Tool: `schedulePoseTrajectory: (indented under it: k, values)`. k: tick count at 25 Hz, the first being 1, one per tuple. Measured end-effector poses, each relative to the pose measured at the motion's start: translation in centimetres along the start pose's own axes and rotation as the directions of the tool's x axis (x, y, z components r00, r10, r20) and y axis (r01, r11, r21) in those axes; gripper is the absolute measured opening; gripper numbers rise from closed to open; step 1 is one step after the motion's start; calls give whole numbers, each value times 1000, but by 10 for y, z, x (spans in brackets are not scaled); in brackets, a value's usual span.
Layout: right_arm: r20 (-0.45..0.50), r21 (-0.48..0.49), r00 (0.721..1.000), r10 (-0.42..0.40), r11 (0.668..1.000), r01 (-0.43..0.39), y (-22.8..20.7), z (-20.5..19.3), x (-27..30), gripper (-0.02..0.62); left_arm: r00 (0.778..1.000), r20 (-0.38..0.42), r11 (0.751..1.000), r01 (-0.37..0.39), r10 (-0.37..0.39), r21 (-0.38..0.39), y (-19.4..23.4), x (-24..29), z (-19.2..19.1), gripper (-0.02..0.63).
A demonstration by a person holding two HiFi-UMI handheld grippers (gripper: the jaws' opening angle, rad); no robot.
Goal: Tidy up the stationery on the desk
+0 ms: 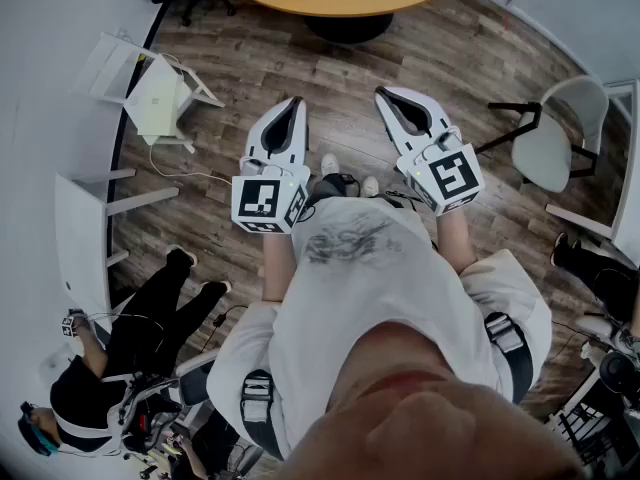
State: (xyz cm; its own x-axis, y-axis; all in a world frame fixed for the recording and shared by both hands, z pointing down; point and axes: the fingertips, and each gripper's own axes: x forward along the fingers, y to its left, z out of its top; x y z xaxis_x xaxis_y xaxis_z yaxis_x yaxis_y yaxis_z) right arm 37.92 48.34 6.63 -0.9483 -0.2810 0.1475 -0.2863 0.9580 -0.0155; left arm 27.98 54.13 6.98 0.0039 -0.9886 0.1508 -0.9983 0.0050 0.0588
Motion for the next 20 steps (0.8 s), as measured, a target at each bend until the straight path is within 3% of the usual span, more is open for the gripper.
schedulePoseTrajectory:
  k: [9,20]
  values:
    - [10,-6,1000,30,1000,-30,27,8,14,63,1000,9,1000,-22,22,-13,11,-24,0,8]
    - [1,-33,1000,-22,999,22,41,18,107,63,999,40,999,36,-36,-20,102,-1,3,8]
